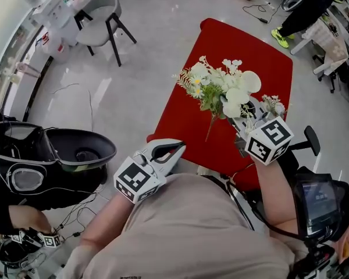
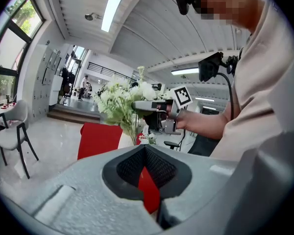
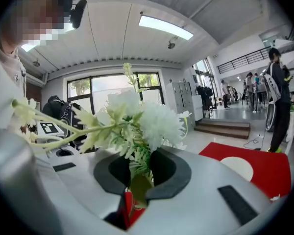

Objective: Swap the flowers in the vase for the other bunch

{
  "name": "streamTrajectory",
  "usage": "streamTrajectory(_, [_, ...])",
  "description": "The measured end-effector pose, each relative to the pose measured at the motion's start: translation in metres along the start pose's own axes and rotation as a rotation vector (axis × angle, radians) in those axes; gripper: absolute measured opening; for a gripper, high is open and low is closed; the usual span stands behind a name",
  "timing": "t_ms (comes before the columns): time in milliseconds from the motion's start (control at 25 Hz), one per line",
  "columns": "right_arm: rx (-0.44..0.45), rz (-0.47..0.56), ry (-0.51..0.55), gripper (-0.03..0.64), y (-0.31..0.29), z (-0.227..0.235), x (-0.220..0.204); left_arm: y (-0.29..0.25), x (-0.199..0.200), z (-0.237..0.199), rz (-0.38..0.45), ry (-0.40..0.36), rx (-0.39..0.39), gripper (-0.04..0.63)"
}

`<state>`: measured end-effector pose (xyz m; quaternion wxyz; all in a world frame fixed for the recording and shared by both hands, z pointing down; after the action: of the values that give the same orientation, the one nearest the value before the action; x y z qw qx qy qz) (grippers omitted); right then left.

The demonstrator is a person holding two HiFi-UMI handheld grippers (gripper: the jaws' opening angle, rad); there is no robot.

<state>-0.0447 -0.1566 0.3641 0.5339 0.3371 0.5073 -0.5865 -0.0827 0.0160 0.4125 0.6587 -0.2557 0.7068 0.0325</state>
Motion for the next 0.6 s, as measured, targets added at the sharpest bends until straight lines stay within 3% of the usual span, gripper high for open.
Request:
streamTrajectory(280, [0.001, -0.204, -0.056, 0.055, -0.045, 0.01, -0.078, 0.01, 0.001, -0.009, -0.005, 0.016, 0.0, 0.006])
streamTrajectory(600, [0.006, -0.341, -0.07, 0.055, -0.09, 0.015, -0.138, 0.03, 0.003, -0.025, -0.016, 0.039, 0.002, 0.006])
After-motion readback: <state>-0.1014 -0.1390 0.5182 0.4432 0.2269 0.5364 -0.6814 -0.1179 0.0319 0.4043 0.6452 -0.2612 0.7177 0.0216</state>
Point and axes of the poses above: the fingertips, and each gripper's own axes: y backward along the fingers, z to its right, x out of its top, the point moved 3 cm from there along y, backward along the fingers, and after that the axes turned 6 degrees about -y, right-handed, at the moved point
